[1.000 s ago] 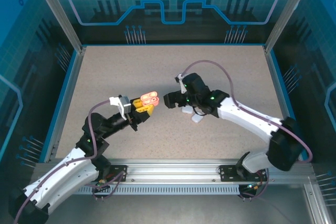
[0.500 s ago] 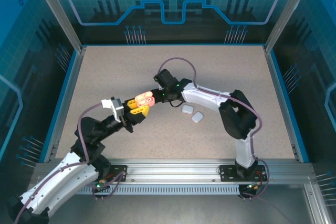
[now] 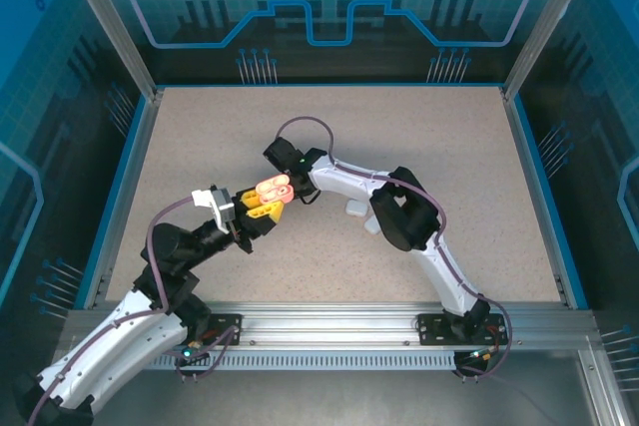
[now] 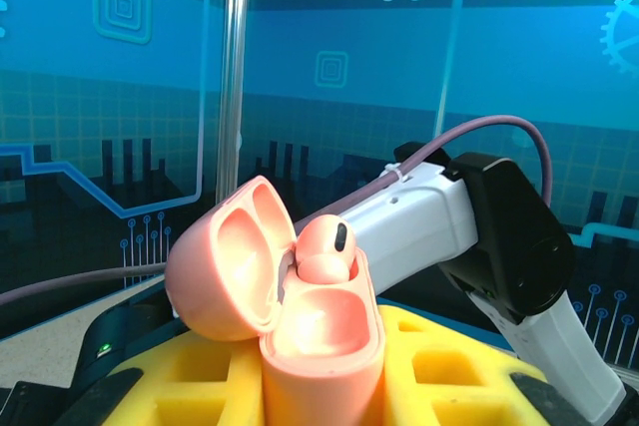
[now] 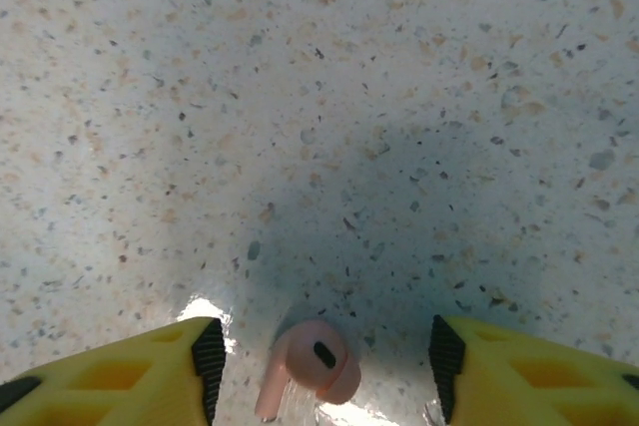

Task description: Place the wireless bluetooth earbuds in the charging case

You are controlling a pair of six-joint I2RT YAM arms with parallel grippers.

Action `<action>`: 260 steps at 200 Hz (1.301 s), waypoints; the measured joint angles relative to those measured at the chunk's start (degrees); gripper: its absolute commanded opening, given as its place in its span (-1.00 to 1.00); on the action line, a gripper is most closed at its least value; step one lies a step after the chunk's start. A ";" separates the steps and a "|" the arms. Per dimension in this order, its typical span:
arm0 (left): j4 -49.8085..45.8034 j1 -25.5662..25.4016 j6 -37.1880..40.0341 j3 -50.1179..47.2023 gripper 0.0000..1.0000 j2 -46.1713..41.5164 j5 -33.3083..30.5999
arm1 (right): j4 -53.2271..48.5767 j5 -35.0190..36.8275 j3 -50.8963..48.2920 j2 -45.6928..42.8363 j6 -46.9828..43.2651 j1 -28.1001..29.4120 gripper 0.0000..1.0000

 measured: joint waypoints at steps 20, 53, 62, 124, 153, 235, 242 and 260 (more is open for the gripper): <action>-0.33 0.00 0.07 0.00 -1.00 -0.26 0.00 | -1.11 0.07 0.98 0.39 -0.26 0.00 0.07; -0.76 0.00 0.07 0.00 -1.00 -0.70 -0.02 | -2.95 0.04 2.58 1.25 -0.57 0.04 0.07; -0.79 0.00 0.07 0.00 -1.00 -0.76 -0.02 | -3.50 0.22 3.13 1.68 -0.79 0.04 0.07; -1.66 0.00 0.09 0.00 -1.00 -0.76 -0.02 | -7.08 2.82 6.10 3.10 -4.15 1.11 0.01; -1.66 0.00 0.09 0.00 -1.00 -0.79 -0.04 | -8.39 4.24 6.19 3.10 -5.44 1.53 -0.05; -2.64 0.00 0.31 0.00 -1.00 -0.79 -0.22 | -9.51 4.74 6.19 2.99 -6.93 1.64 -0.08; -2.71 0.00 0.31 0.00 -1.00 -0.83 -0.22 | -9.75 4.72 6.19 2.93 -7.04 1.64 -0.08; -2.82 0.00 0.31 0.00 -1.00 -0.87 -0.24 | -10.60 4.33 6.14 2.62 -7.02 1.64 -0.07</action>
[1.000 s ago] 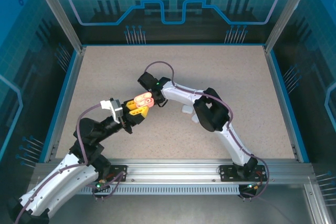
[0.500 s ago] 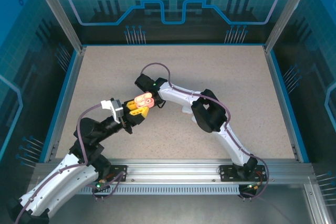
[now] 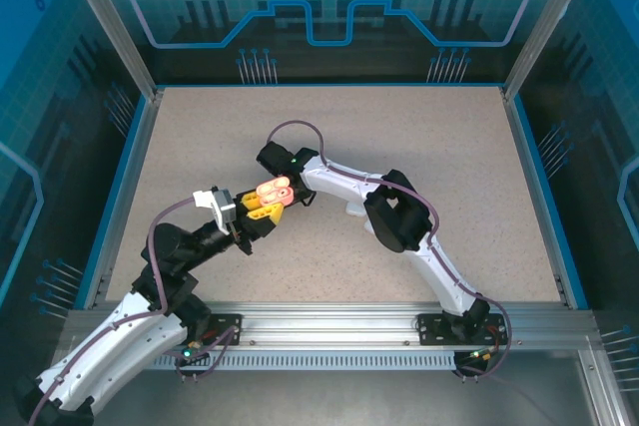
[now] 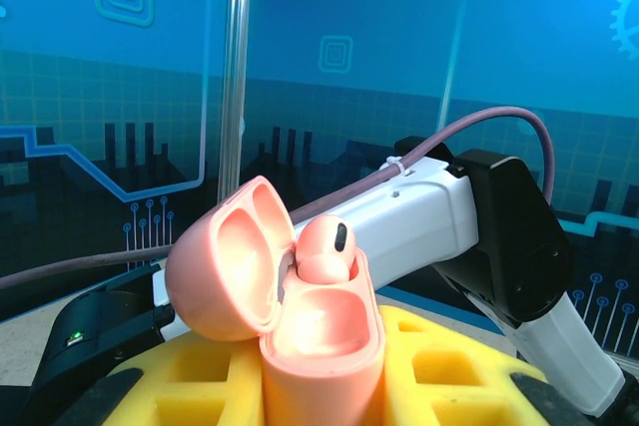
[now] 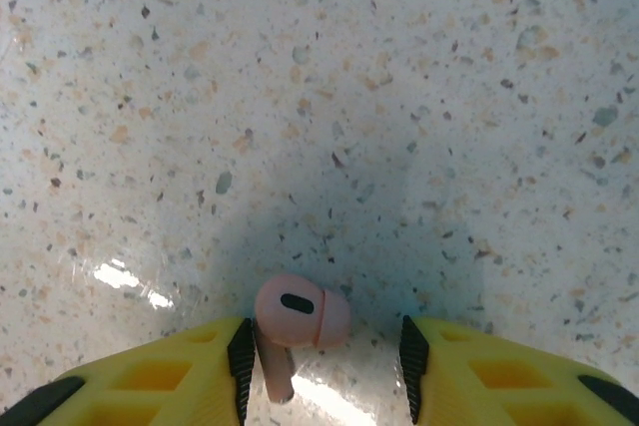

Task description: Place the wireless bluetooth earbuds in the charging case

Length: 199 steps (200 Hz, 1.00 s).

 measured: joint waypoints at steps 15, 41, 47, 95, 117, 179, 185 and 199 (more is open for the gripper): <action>-0.20 0.00 0.00 0.00 -1.00 -0.24 0.00 | -0.24 -0.46 0.00 -0.22 0.22 -0.02 -0.07; -0.31 0.00 0.00 0.00 -1.00 -0.81 0.00 | -0.20 -1.14 0.00 -0.52 0.70 -0.07 -0.07; -0.33 0.00 0.00 0.00 -1.00 -0.94 0.00 | -0.20 -1.18 0.07 -0.52 0.85 -0.07 -0.07; -0.61 0.00 0.02 0.00 -1.00 -1.57 0.00 | -0.92 -1.09 3.69 -0.20 1.09 -0.07 -0.07; -0.94 0.00 0.07 0.00 -1.00 -1.77 0.00 | -1.03 -1.01 5.62 0.22 1.09 -0.07 -0.08; -1.84 0.00 0.24 0.00 -1.00 -2.27 -0.02 | -2.47 -0.42 6.60 3.50 1.09 -0.15 -0.16; -1.84 0.00 0.24 0.00 -1.00 -2.32 -0.02 | -2.75 -0.42 7.06 3.93 1.07 -0.15 -0.18; -1.86 0.00 0.42 0.00 -1.00 -2.47 -0.02 | -3.45 -0.15 7.98 4.48 1.05 -0.15 -0.21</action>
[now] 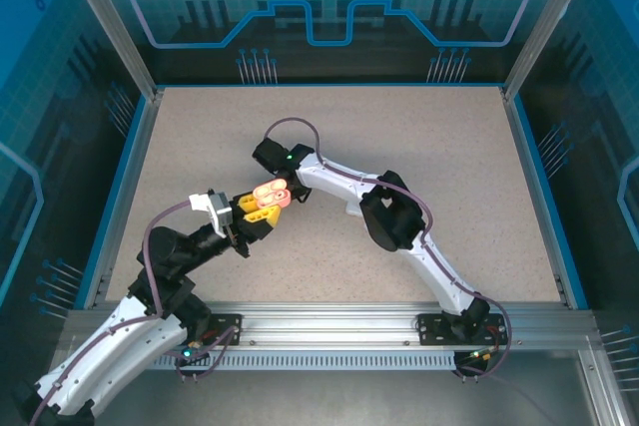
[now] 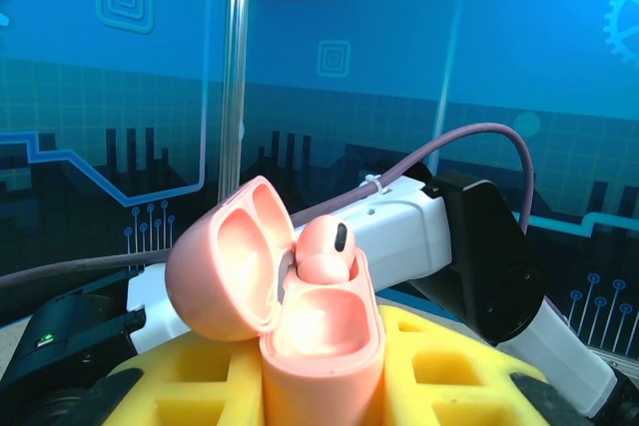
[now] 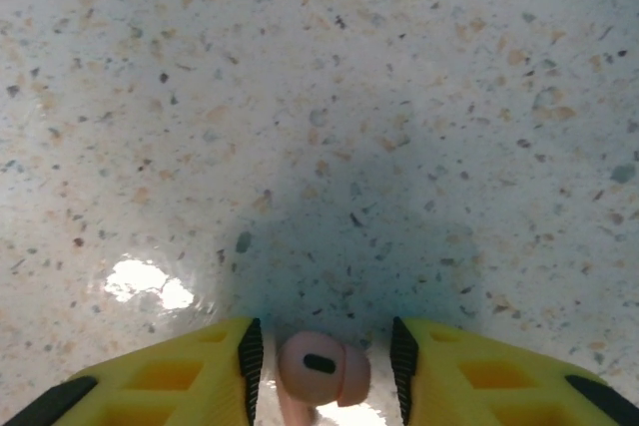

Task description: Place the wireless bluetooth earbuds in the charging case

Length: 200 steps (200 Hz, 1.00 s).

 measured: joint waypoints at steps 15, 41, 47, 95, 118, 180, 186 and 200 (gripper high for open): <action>-0.02 0.00 0.37 0.00 -1.00 -0.07 -0.02 | -0.24 0.00 0.35 0.13 -0.02 0.00 -0.24; -0.42 0.00 0.74 0.00 -1.00 -0.07 -0.26 | -0.42 -0.02 0.59 0.37 -0.02 0.00 -0.27; -0.44 0.00 0.79 0.00 -1.00 -0.07 -0.42 | -0.50 -0.04 0.63 0.37 -0.04 0.00 -0.27; -0.81 0.00 0.87 0.00 -1.00 -0.07 -0.44 | -0.59 -0.04 0.35 0.35 -0.04 -0.02 -0.32; -1.25 0.00 0.87 0.00 -1.00 -0.07 -0.46 | -0.07 0.00 -0.50 -0.09 -0.07 -0.02 -0.33; -1.44 0.00 0.87 0.00 -1.00 -0.07 -0.87 | 0.17 -0.09 -1.64 -0.72 -0.85 -0.02 -0.39; -1.46 0.00 0.87 0.00 -1.00 -0.07 -0.85 | 0.13 -0.11 -1.64 -0.74 -0.92 -0.02 -0.40; -1.46 0.00 0.90 0.00 -1.00 -0.07 -0.87 | 0.09 -0.09 -1.75 -0.83 -1.20 -0.02 -0.43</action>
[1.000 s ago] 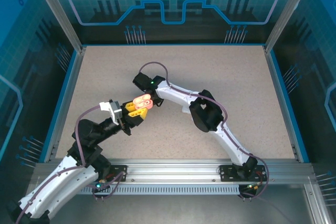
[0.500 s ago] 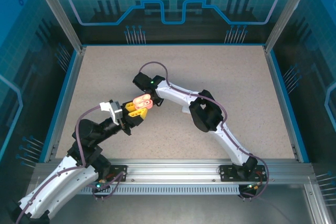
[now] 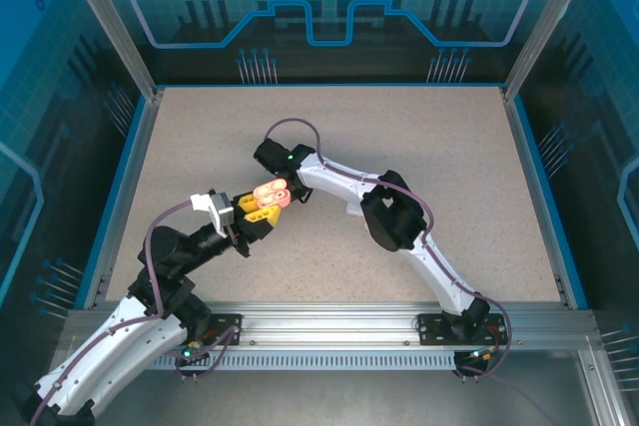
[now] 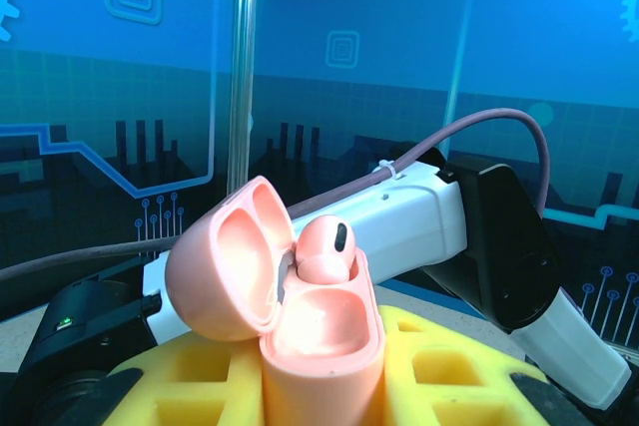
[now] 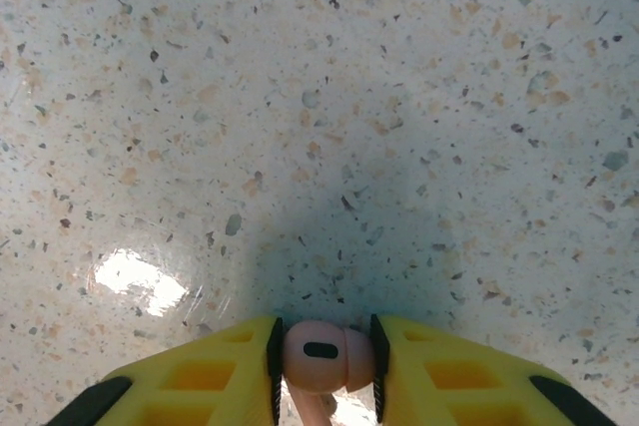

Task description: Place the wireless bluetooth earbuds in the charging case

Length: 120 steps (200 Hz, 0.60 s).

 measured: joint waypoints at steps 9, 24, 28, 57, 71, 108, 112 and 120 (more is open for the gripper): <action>0.00 0.00 -0.02 0.00 -1.00 0.00 0.00 | 0.02 -0.02 -0.20 -0.13 -0.11 0.00 -0.44; -0.04 0.00 0.00 0.00 -1.00 0.00 0.00 | 0.20 -0.22 -0.76 -0.52 -0.11 0.00 -0.44; -0.09 0.00 0.02 0.00 -1.00 0.00 0.00 | 0.22 -0.31 -0.96 -0.68 -0.11 0.00 -0.44; -0.57 0.00 0.02 0.00 -1.00 0.00 0.00 | 1.33 -1.03 -5.75 -3.72 -0.13 -0.04 -0.44; -0.61 0.00 0.00 0.00 -1.00 0.00 0.00 | 2.23 -1.05 -10.21 -6.88 -0.11 -0.17 -0.44; 0.26 0.00 -0.13 0.00 -1.00 0.44 0.00 | 7.61 0.28 -25.18 -22.29 0.33 -2.25 -0.44; 0.57 0.00 -0.24 0.00 -1.00 0.72 0.00 | 8.44 0.68 -26.82 -24.50 0.42 -2.67 -0.44; 1.49 -0.02 -0.31 -0.04 -1.00 1.44 0.00 | 10.03 1.14 -30.05 -29.03 0.63 -3.56 -0.44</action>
